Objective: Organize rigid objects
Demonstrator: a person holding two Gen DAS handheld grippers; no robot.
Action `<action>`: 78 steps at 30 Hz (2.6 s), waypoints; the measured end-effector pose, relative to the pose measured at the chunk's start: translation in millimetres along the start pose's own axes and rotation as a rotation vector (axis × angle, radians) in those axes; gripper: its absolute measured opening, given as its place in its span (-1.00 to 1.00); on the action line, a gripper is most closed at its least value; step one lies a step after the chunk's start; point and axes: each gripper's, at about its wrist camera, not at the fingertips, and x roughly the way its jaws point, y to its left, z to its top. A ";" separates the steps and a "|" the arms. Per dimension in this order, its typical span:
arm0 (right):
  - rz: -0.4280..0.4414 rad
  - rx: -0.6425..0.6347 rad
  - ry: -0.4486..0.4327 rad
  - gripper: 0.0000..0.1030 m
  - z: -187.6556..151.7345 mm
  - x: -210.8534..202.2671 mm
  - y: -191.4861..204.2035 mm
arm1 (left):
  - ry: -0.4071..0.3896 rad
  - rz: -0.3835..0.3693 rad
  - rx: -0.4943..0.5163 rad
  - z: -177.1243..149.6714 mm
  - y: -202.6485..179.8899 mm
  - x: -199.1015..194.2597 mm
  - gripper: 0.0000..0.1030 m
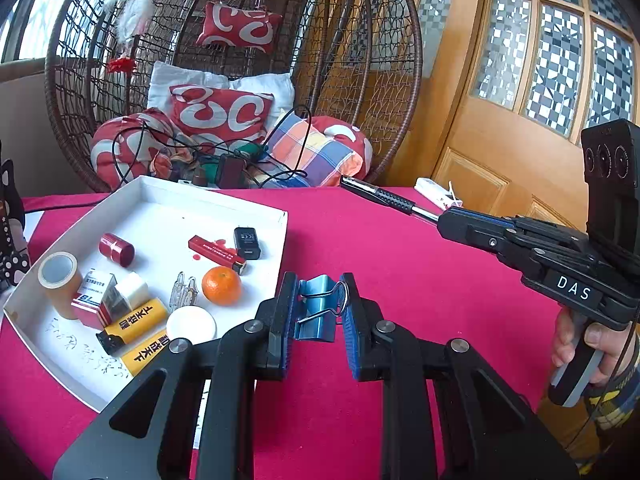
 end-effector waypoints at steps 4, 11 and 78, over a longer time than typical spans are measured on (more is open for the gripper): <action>0.013 -0.006 0.001 -0.87 4.8 4.0 5.0 | -0.010 0.008 -0.006 2.4 4.3 -2.3 -0.61; 0.039 -0.032 -0.016 -0.87 18.2 9.6 18.7 | -0.052 0.050 -0.016 16.5 20.2 -13.0 -0.61; 0.133 0.147 0.028 1.00 25.2 117.3 36.8 | -0.115 0.335 -0.302 49.5 124.5 4.9 1.00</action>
